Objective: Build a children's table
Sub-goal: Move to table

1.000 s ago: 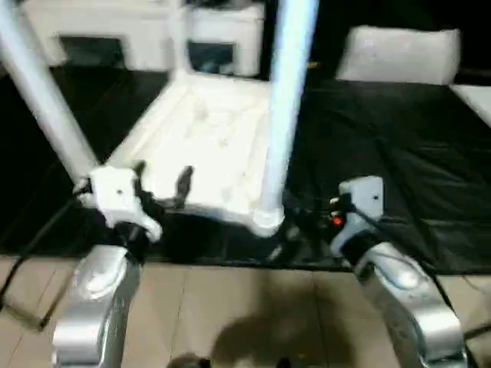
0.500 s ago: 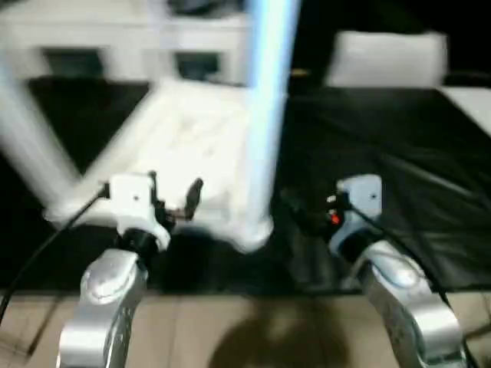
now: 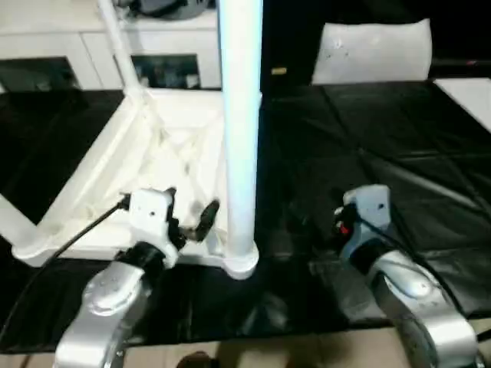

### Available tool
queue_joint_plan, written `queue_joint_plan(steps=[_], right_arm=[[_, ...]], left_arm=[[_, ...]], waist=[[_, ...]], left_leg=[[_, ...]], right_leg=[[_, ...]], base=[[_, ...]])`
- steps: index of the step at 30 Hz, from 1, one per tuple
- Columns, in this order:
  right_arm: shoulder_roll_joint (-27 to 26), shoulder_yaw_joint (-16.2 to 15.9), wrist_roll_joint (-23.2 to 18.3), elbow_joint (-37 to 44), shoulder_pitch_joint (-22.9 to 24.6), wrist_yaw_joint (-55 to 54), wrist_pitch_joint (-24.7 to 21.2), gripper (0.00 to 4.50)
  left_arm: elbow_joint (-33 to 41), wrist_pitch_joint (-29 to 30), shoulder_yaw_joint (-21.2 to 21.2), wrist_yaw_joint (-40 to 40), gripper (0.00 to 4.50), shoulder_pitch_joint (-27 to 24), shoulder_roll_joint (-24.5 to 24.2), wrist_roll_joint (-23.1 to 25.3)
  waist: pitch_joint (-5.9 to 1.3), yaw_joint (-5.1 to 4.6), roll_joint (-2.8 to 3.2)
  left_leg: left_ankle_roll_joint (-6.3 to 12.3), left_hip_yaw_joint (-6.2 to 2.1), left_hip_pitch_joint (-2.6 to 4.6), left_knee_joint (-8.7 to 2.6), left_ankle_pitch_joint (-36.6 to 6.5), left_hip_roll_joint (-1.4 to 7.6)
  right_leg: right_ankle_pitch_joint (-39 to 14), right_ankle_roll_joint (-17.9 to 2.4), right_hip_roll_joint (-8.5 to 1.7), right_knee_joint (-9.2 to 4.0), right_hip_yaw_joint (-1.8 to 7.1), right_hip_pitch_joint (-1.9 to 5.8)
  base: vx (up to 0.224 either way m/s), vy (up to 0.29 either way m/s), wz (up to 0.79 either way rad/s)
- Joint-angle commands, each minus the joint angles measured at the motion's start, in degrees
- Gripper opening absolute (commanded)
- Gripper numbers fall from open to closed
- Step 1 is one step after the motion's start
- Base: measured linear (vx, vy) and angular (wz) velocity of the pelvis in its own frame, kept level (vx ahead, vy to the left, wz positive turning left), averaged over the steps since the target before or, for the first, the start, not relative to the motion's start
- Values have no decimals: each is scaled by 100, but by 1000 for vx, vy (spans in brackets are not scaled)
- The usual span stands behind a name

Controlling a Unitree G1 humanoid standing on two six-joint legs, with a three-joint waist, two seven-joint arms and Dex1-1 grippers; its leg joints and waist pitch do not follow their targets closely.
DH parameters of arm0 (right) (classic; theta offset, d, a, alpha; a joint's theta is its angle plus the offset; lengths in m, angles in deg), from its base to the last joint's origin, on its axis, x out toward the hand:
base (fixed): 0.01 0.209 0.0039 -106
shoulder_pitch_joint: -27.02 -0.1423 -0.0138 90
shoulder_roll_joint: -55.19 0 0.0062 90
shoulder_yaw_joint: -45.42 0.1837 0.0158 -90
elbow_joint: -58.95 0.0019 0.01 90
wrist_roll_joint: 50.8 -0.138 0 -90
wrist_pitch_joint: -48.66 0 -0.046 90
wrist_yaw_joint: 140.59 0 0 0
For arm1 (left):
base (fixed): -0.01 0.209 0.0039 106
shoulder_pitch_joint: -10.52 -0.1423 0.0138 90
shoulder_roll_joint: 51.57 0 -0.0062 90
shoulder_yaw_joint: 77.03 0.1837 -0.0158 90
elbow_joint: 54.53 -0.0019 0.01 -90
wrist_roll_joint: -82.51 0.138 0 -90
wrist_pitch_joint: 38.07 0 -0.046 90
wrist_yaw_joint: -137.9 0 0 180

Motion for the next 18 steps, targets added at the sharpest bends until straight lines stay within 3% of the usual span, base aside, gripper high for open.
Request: queue_joint_plan(steps=[1, 2, 3, 4, 5, 6, 8, 11, 12, 17, 18], right_arm=[[100, 16, -26, 10, -81, 164, 13, 450], [127, 30, -17, -23, -101, 180, 13, 450], [144, 38, -5, -43, -113, 184, 14, 450], [199, 28, -1, -82, -140, 245, 50, 450], [362, 92, -14, -212, -232, 365, 36, 450], [362, 92, -14, -212, -232, 365, 36, 450], [648, 101, -150, -287, -315, 772, 17, 450], [1019, -3, -223, -286, -336, 1366, 82, 450], [1127, -23, -255, -278, -331, 1536, 100, 450], [1579, -88, -468, -147, -244, 2267, 227, 450], [1826, -97, -676, 1, -164, 2647, 234, 450]], left_arm=[[-88, 182, -22, 437, 449, 119, -400, -79], [-136, 181, -3, 580, 449, 151, -528, -87], [-163, 171, 7, 659, 449, 169, -595, -93], [-214, 177, -4, 743, 449, 204, -679, -102], [-457, 74, 29, 1395, 449, 369, -1162, -173], [-457, 74, 29, 1395, 449, 369, -1162, -173], [-807, -57, 107, 2258, 432, 642, -1727, -261], [-1261, -378, 364, 3113, 415, 1024, -2241, -200], [-1390, -415, 442, 3379, 387, 1136, -2369, -219], [-2025, -621, 815, 4348, 359, 1656, -2725, -139], [-2348, -744, 1050, 4766, 343, 1946, -2761, -84]], waist=[[-135, 7, -7], [-135, -21, 25], [-97, -66, 22], [-97, -48, -3], [-105, -28, -10], [-117, 16, -18], [-145, 38, -25], [-179, 55, -10], [-201, 53, 10], [-252, 136, -2], [-279, 143, 33]], left_leg=[[222, -293, 203, -502, -1546, 747], [1, -311, 245, -570, -2113, 761], [-192, -305, 220, -624, -2520, 729], [-276, -277, 229, -619, -2655, 698], [-280, -258, 238, -611, -2620, 691], [-254, -219, 271, -555, -2493, 656], [-151, -187, 216, -580, -2055, 670], [-39, -167, 221, -617, -1858, 728], [-3, -144, 209, -608, -1627, 735], [284, -89, 191, -555, -1084, 746], [355, -95, 183, -540, -951, 758]], right_leg=[[-1227, -614, -881, -644, 442, 94], [-1551, -708, -893, -631, 456, 78], [-1731, -730, -925, -639, 477, 77], [-1890, -701, -979, -676, 505, 65], [-1943, -693, -1006, -690, 522, 58], [-2226, -610, -1060, -743, 571, 24], [-2083, -577, -1056, -740, 542, 85], [-1369, -669, -1024, -680, 506, 91], [-832, -798, -1036, -606, 503, 111], [-55, -969, -1081, -568, 477, 177], [171, -1023, -1088, -538, 462, 201]], base=[[0, 0, 0], [-56, 40, -3], [-56, 40, -3], [0, 0, 0], [0, 0, 0], [0, 0, 0], [0, 0, 0], [0, 0, 0], [0, 0, 0], [0, 0, 0], [0, 0, 0]])
